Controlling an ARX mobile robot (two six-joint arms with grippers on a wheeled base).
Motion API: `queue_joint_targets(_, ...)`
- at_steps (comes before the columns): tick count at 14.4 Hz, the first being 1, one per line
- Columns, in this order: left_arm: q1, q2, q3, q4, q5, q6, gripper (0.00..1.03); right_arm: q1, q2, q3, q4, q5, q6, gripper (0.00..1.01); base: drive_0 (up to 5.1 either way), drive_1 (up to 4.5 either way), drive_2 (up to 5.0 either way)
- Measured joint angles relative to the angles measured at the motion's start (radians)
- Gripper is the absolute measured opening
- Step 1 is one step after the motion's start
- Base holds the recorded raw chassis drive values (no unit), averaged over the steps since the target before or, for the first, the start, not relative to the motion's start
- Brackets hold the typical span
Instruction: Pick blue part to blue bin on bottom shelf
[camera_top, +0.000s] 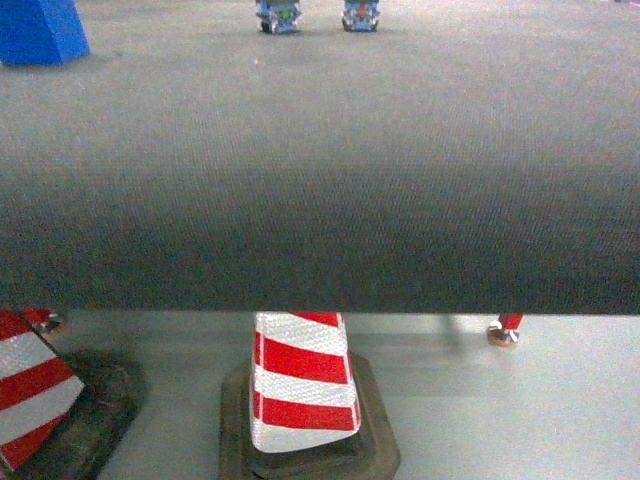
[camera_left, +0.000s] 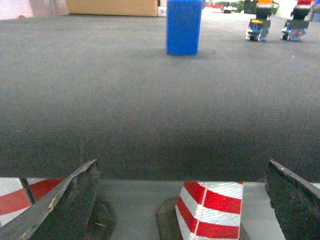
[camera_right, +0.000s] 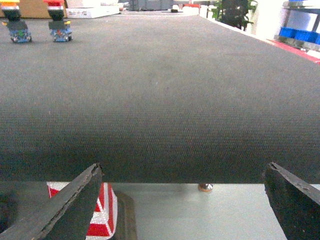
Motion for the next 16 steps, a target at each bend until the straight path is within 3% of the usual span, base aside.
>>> queue_joint_targets(16, 0.000, 0.000, 0.000, -0.001, 0.000, 0.000, 0.98, 0.000, 0.000, 0.000, 0.001, 0.001, 0.000, 0.98, 0.0, 0.00, 0.0)
